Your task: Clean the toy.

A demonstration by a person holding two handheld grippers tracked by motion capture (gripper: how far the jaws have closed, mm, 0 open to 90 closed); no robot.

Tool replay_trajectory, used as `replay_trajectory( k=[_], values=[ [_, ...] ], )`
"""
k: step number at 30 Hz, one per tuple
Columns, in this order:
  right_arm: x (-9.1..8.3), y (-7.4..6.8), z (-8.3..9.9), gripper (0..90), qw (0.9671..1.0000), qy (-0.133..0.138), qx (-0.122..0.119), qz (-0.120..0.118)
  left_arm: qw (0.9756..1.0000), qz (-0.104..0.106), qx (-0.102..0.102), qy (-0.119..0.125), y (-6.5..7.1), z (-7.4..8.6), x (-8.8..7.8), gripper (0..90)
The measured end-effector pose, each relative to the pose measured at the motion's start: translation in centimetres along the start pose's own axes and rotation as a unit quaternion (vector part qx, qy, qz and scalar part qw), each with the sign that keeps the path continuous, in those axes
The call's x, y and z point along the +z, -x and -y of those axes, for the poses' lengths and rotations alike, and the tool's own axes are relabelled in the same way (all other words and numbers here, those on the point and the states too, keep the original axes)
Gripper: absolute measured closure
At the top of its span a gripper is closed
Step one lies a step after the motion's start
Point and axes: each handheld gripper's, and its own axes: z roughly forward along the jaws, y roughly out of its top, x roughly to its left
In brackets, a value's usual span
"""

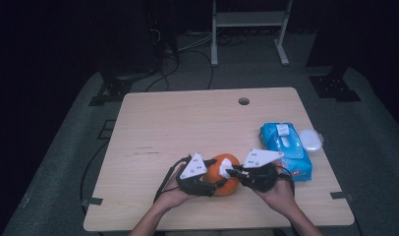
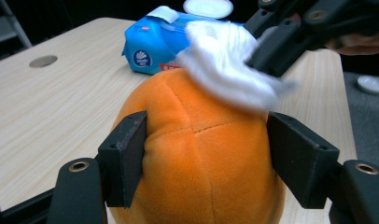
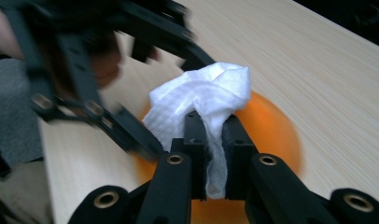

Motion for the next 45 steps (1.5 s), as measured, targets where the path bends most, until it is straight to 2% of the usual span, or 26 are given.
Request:
replay_trajectory(
  k=[1, 4, 5, 7, 8, 9, 12, 13, 14, 15, 18, 20, 21, 23, 27, 30, 32, 34, 36, 38, 39, 40, 41, 42, 43, 45],
  values=[
    [0.3, -0.6, -0.4, 81.9, 0.9998, -0.005, -0.019, 0.005, 1.0, 0.001, -0.003, -0.003, -0.4, 0.1, -0.4, 32.3],
    [0.1, 0.5, 0.2, 81.9, 0.9999, -0.003, -0.004, 0.009, 0.9999, 0.0, -0.014, -0.003, -1.0, 0.3, -0.9, 33.2],
    [0.0, 1.1, 0.6, 81.9, 0.9999, -0.006, 0.011, 0.008, 0.9996, -0.001, -0.029, -0.001, -1.7, 0.8, -1.3, 33.3],
    [0.1, 2.3, 1.7, 81.8, 0.9992, -0.013, 0.035, 0.012, 0.9991, -0.006, -0.041, -0.001, -2.5, 1.2, -1.7, 33.3],
    [0.1, 2.3, 1.7, 81.8, 0.9992, -0.013, 0.035, 0.012, 0.9991, -0.006, -0.041, -0.001, -2.5, 1.2, -1.7, 33.2],
    [0.4, 3.2, 2.6, 81.8, 0.998, -0.017, 0.06, 0.008, 0.9982, -0.003, -0.061, 0.001, -3.2, 1.6, -2.0, 33.0],
    [0.8, 3.0, 2.6, 81.8, 0.9977, -0.013, 0.067, -0.001, 0.9978, 0.002, -0.066, -0.006, -3.5, 1.7, -2.3, 29.6],
    [1.4, 2.3, 2.1, 81.8, 0.9984, -0.01, 0.056, -0.001, 0.9966, 0.014, -0.079, -0.014, -3.8, 1.6, -2.8, 26.1],
    [1.4, 2.3, 2.1, 81.8, 0.9984, -0.01, 0.056, -0.001, 0.9966, 0.014, -0.079, -0.014, -3.8, 1.6, -2.8, 22.2],
    [2.1, 1.5, 1.5, 81.8, 0.9987, -0.007, 0.049, -0.013, 0.9942, 0.031, -0.101, -0.02, -4.3, 1.6, -3.4, 18.7],
    [2.7, 0.5, 0.7, 81.8, 0.9993, -0.008, 0.029, -0.02, 0.9947, 0.023, -0.094, -0.034, -4.3, 1.7, -3.8, 17.6],
    [3.2, 0.0, 0.3, 81.7, 0.9994, -0.009, 0.022, -0.025, 0.9957, 0.017, -0.077, -0.049, -4.3, 2.0, -4.2, 21.7],
    [3.2, 0.0, 0.3, 81.7, 0.9994, -0.009, 0.022, -0.025, 0.9957, 0.017, -0.077, -0.049, -4.3, 2.0, -4.2, 25.7],
    [3.3, -0.2, 0.2, 81.7, 0.9994, -0.01, 0.017, -0.027, 0.9951, 0.015, -0.081, -0.054, -4.4, 2.2, -4.3, 26.8],
    [3.1, 0.5, 1.0, 81.6, 0.9995, -0.019, 0.018, -0.015, 0.9957, 0.017, -0.076, -0.05, -4.8, 2.9, -4.5, 30.8],
    [2.9, 1.3, 1.3, 81.6, 0.9992, -0.021, 0.033, -0.01, 0.996, 0.019, -0.072, -0.048, -4.7, 3.0, -4.5, 32.1],
    [2.7, 2.0, 1.1, 81.6, 0.9989, -0.012, 0.044, -0.004, 0.9964, 0.024, -0.067, -0.048, -4.6, 3.0, -4.5, 32.1],
    [2.9, 2.6, 1.1, 81.6, 0.998, -0.012, 0.061, -0.014, 0.9956, 0.032, -0.075, -0.047, -4.7, 3.0, -4.6, 28.9],
    [3.5, 2.4, 1.3, 81.7, 0.9975, -0.022, 0.062, -0.027, 0.9938, 0.043, -0.093, -0.044, -5.1, 2.7, -4.8, 17.3],
    [3.7, 1.8, 1.3, 81.7, 0.9976, -0.024, 0.047, -0.045, 0.9928, 0.047, -0.106, -0.031, -5.3, 2.6, -5.0, 9.5],
    [3.7, 1.8, 1.3, 81.7, 0.9976, -0.024, 0.047, -0.045, 0.9928, 0.047, -0.106, -0.031, -5.3, 2.6, -5.0, 8.2],
    [3.7, 0.9, 1.0, 81.7, 0.9982, -0.028, 0.025, -0.046, 0.9922, 0.052, -0.104, -0.044, -5.2, 2.6, -4.6, 7.2],
    [3.6, 0.6, 0.8, 81.6, 0.9984, -0.03, 0.014, -0.045, 0.9913, 0.062, -0.102, -0.055, -4.9, 2.8, -4.2, 6.8],
    [3.6, 0.4, 0.7, 81.6, 0.9984, -0.031, 0.011, -0.047, 0.9911, 0.072, -0.091, -0.066, -4.6, 2.9, -3.8, 7.8],
    [3.6, 0.2, 0.7, 81.5, 0.9983, -0.031, 0.007, -0.049, 0.9923, 0.071, -0.077, -0.067, -4.2, 3.1, -3.5, 12.0],
    [3.6, 0.0, 0.8, 81.6, 0.9985, -0.037, 0.001, -0.039, 0.9932, 0.067, -0.071, -0.063, -3.9, 3.0, -3.5, 25.6]
  ],
)
